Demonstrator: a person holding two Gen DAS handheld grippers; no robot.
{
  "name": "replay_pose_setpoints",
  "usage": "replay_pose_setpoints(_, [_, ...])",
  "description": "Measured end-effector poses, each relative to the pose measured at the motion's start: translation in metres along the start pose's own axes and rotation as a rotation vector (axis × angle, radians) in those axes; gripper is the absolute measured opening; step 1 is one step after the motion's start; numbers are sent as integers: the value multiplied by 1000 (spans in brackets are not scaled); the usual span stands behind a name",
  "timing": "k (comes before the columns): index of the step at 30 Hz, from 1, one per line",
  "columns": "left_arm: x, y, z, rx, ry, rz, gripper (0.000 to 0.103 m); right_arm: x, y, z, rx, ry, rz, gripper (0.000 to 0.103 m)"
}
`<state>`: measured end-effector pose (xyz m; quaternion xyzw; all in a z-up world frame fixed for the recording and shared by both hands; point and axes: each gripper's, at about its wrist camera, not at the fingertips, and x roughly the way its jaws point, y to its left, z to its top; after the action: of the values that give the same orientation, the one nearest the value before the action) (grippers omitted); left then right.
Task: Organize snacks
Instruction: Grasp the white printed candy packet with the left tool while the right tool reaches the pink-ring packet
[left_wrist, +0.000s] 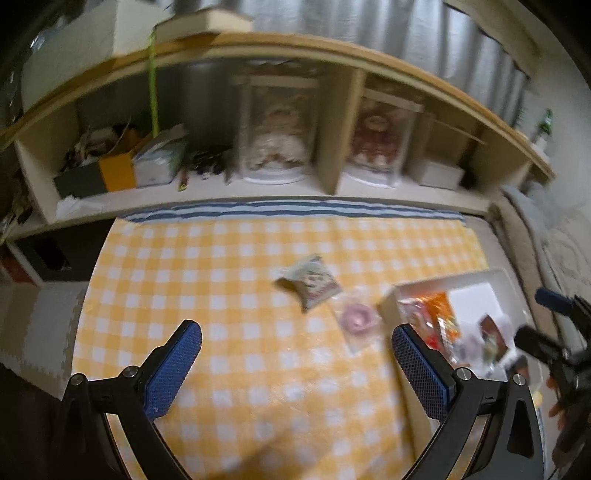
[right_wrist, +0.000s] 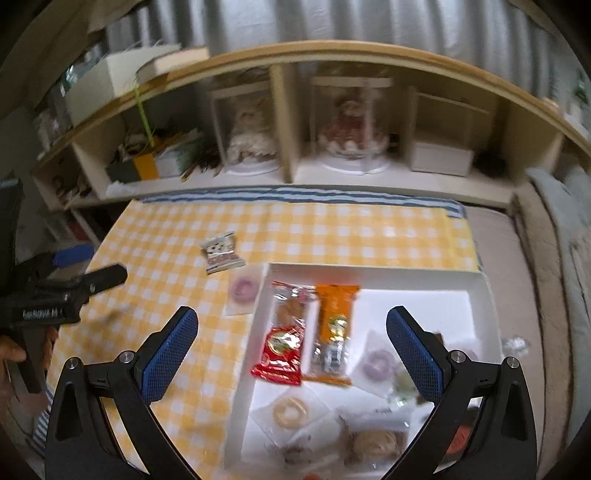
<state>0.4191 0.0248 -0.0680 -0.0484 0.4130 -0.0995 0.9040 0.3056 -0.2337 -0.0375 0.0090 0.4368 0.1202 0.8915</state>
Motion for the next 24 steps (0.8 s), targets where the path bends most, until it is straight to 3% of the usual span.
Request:
replay_pose_setpoints(8, [80, 12, 42, -90, 92, -36, 100, 52, 19, 22, -97, 40, 8, 100])
replay_pose_setpoints(9, [96, 10, 45, -105, 120, -53, 95, 59, 20, 26, -93, 52, 27, 94])
replay_pose_setpoints(11, [121, 9, 49, -131, 164, -78, 86, 74, 22, 34, -92, 74, 73, 65])
replay_pose_setpoints(12, [135, 9, 51, -149, 188, -86, 80, 82, 23, 37, -93, 96, 85, 60])
replay_pose_setpoints(16, [183, 6, 54, -205, 252, -90, 77, 112, 23, 43, -94, 162, 110, 28])
replay_pose_setpoints(19, [209, 5, 56, -248, 269, -86, 77, 126, 25, 41, -127, 193, 109, 20])
replay_pose_setpoints(23, [233, -2, 61, -246, 238, -38, 76, 139, 28, 35, -157, 225, 112, 19])
replay_pose_setpoints(24, [235, -4, 61, -234, 226, -26, 70, 141, 29, 34, -165, 230, 112, 19])
